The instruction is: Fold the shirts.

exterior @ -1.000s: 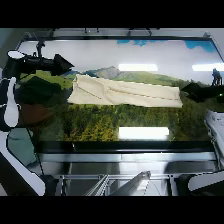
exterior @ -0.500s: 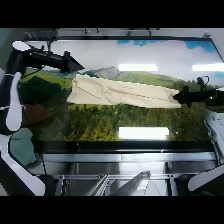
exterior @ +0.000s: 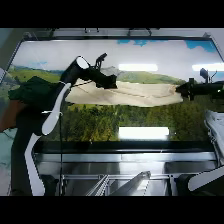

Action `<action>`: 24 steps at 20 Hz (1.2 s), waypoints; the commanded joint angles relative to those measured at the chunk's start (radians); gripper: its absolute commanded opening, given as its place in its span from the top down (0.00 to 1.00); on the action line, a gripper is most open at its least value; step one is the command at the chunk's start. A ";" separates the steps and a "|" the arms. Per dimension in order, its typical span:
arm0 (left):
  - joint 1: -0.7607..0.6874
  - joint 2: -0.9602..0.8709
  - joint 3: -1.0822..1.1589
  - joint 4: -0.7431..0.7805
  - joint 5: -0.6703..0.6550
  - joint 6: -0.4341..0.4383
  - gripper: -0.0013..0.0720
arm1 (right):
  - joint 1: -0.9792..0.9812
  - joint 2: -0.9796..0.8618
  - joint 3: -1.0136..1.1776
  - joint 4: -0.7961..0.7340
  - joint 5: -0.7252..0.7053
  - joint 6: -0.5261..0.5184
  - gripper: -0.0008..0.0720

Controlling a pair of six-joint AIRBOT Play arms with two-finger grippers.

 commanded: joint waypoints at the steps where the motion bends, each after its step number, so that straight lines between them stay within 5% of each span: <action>1: -0.063 -0.102 0.058 0.035 0.076 -0.101 0.98 | 0.003 0.069 0.024 0.156 0.080 0.003 0.96; 5: -0.063 -0.123 0.044 -0.046 0.065 -0.121 0.98 | 0.090 0.141 0.024 0.274 0.079 0.002 0.96; 8: -0.026 -0.081 0.045 -0.295 -0.042 -0.010 0.98 | 0.262 0.179 0.024 0.294 -0.013 -0.005 0.96; 10: 0.043 0.005 0.045 -0.536 -0.161 0.110 0.98 | 0.407 0.188 0.025 0.298 -0.159 -0.024 0.96; 13: 0.207 0.181 0.045 -0.743 -0.274 0.154 0.98 | 0.644 0.186 0.025 0.316 -0.463 -0.107 0.96; 17: 0.431 0.376 0.022 -0.749 -0.324 0.163 0.98 | 0.936 0.084 0.135 0.286 -0.864 -0.199 0.97; 20: 0.525 0.481 -0.101 -0.748 -0.371 0.202 0.98 | 1.064 -0.129 0.369 0.164 -0.919 -0.111 0.96; 21: 0.542 0.502 -0.139 -0.749 -0.385 0.208 0.98 | 1.084 -0.207 0.460 0.164 -0.856 -0.105 0.79; 22: 0.555 0.520 -0.181 -0.749 -0.396 0.210 0.98 | 1.097 -0.265 0.529 0.170 -0.800 -0.097 0.38; 23: 0.566 0.534 -0.218 -0.750 -0.401 0.224 0.98 | 1.099 -0.299 0.570 0.212 -0.742 -0.066 0.28; 24: 0.571 0.544 -0.251 -0.751 -0.401 0.229 0.98 | 1.089 -0.303 0.572 0.266 -0.703 -0.069 0.31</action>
